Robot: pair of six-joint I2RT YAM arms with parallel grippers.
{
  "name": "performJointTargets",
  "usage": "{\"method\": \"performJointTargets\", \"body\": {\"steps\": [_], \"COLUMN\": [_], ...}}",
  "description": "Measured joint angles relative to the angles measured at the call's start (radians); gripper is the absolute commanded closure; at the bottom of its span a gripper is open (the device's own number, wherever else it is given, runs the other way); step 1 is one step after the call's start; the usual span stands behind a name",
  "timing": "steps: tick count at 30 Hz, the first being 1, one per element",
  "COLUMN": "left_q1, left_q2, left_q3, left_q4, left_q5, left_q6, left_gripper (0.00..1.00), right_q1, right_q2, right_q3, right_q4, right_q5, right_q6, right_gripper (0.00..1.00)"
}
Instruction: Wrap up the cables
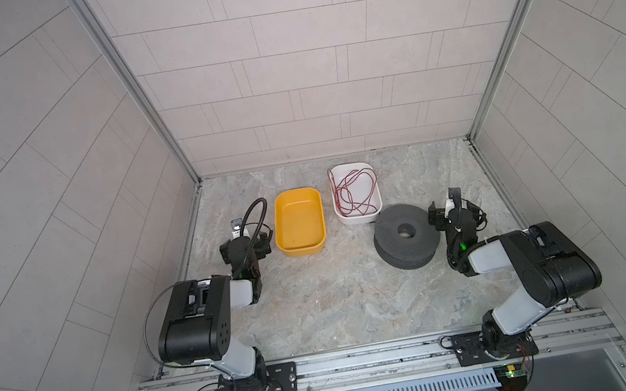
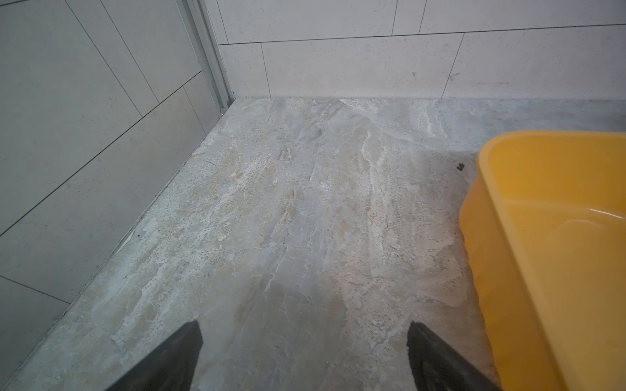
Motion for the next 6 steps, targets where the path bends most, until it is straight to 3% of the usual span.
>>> {"method": "performJointTargets", "body": {"steps": [6], "left_q1": [0.0], "left_q2": [0.0], "left_q3": [0.0], "left_q4": [0.0], "left_q5": [0.0], "left_q6": [0.0], "left_gripper": [0.0], "right_q1": [0.0], "right_q2": [0.0], "right_q3": [0.003], "right_q4": [-0.002], "right_q5": [-0.003], "right_q6": [-0.003], "right_gripper": [0.01]}}
